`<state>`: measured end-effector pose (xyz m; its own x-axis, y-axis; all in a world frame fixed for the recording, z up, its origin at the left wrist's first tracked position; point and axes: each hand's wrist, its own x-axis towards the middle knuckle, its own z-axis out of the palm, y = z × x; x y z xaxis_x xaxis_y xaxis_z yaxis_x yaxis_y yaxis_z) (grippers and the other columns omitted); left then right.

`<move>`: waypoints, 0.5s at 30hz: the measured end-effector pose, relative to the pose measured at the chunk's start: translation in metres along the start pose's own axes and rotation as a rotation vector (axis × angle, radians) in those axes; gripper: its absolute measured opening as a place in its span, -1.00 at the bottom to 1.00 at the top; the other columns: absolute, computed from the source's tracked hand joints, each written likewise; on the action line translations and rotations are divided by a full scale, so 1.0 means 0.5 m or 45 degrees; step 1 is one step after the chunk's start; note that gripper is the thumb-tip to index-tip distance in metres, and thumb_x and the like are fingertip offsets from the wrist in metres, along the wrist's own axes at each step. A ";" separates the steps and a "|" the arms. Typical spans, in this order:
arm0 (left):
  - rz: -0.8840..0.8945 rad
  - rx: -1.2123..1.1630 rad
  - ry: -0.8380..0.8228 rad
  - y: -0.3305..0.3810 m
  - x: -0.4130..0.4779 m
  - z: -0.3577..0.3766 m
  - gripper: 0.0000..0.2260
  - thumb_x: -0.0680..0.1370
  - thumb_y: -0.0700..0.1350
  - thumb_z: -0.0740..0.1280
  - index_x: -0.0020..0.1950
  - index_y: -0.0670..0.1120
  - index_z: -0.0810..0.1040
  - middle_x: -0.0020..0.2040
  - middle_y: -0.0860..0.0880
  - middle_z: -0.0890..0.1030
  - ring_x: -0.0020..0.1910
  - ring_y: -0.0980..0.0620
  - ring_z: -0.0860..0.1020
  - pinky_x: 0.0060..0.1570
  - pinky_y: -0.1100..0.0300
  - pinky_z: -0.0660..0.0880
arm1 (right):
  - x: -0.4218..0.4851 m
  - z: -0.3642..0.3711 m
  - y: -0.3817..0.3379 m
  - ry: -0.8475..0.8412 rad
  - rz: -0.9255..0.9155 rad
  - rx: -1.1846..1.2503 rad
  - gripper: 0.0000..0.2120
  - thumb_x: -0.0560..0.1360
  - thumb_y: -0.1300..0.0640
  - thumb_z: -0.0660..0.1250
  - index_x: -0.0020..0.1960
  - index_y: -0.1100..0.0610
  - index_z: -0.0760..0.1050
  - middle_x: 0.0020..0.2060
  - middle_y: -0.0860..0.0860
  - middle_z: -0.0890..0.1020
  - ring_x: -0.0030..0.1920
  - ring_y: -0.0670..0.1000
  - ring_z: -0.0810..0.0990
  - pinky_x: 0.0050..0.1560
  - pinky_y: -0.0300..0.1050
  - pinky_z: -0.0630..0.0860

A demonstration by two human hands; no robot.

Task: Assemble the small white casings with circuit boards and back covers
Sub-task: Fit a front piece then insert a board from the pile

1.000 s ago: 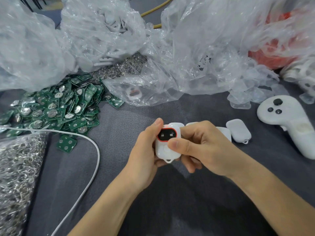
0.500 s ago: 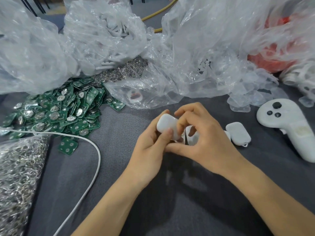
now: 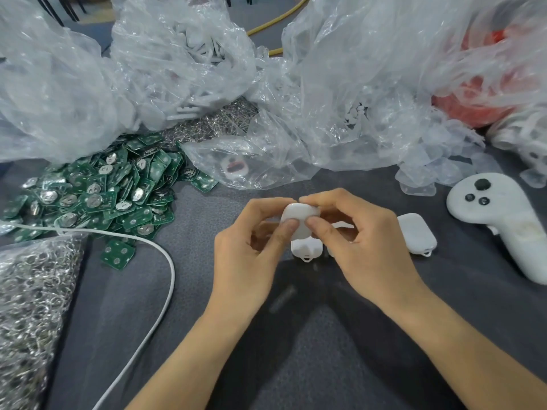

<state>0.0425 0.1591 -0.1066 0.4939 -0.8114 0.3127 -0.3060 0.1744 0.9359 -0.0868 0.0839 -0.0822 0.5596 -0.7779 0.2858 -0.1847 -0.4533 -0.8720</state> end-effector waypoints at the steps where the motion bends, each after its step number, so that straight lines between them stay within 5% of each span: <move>1: 0.039 0.043 0.000 0.001 0.001 -0.001 -0.76 0.50 -0.13 0.37 0.00 0.24 0.57 -0.08 0.22 0.67 -0.08 0.20 0.66 -0.09 0.34 0.54 | -0.001 0.002 0.000 0.011 -0.004 0.010 -0.81 0.48 0.27 0.39 0.04 0.04 0.59 -0.12 -0.06 0.65 -0.10 -0.10 0.63 -0.07 -0.26 0.55; 5: 0.157 0.183 -0.008 0.003 0.000 -0.001 -0.72 0.51 -0.21 0.35 -0.07 0.22 0.53 -0.06 0.35 0.63 -0.07 0.33 0.61 -0.10 0.49 0.47 | -0.004 0.007 0.003 0.053 -0.091 0.012 -0.79 0.49 0.25 0.38 -0.03 -0.05 0.51 -0.06 -0.03 0.60 -0.06 -0.12 0.61 -0.05 -0.30 0.54; 8: 0.263 0.266 -0.008 0.000 -0.003 0.003 -0.74 0.53 -0.24 0.32 0.00 0.15 0.51 -0.10 0.19 0.61 -0.10 0.32 0.57 -0.13 0.50 0.43 | -0.006 0.011 0.008 0.064 -0.154 -0.026 -0.85 0.46 0.25 0.36 -0.04 0.03 0.52 -0.12 0.02 0.58 -0.09 -0.09 0.59 -0.08 -0.25 0.55; 12: 0.396 0.290 0.030 -0.002 -0.008 0.006 -0.85 0.55 -0.18 0.26 0.08 0.03 0.48 -0.07 0.07 0.54 -0.09 0.23 0.55 -0.14 0.26 0.53 | -0.002 0.008 0.008 0.079 -0.233 0.033 -0.86 0.45 0.29 0.40 -0.01 0.15 0.59 -0.15 0.06 0.57 -0.10 -0.03 0.61 -0.10 -0.20 0.57; 15: 0.598 0.274 0.075 0.004 -0.007 0.002 -0.86 0.54 -0.19 0.34 0.08 -0.05 0.49 0.07 -0.03 0.56 0.08 0.10 0.58 -0.01 0.15 0.54 | 0.001 0.004 -0.002 0.026 -0.151 0.413 -0.80 0.42 0.39 0.40 -0.08 0.12 0.57 -0.10 0.00 0.61 -0.04 -0.03 0.63 -0.07 -0.29 0.53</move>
<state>0.0393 0.1618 -0.1062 0.3063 -0.6395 0.7052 -0.6629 0.3884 0.6401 -0.0847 0.0849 -0.0822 0.5450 -0.7380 0.3980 0.1493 -0.3816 -0.9122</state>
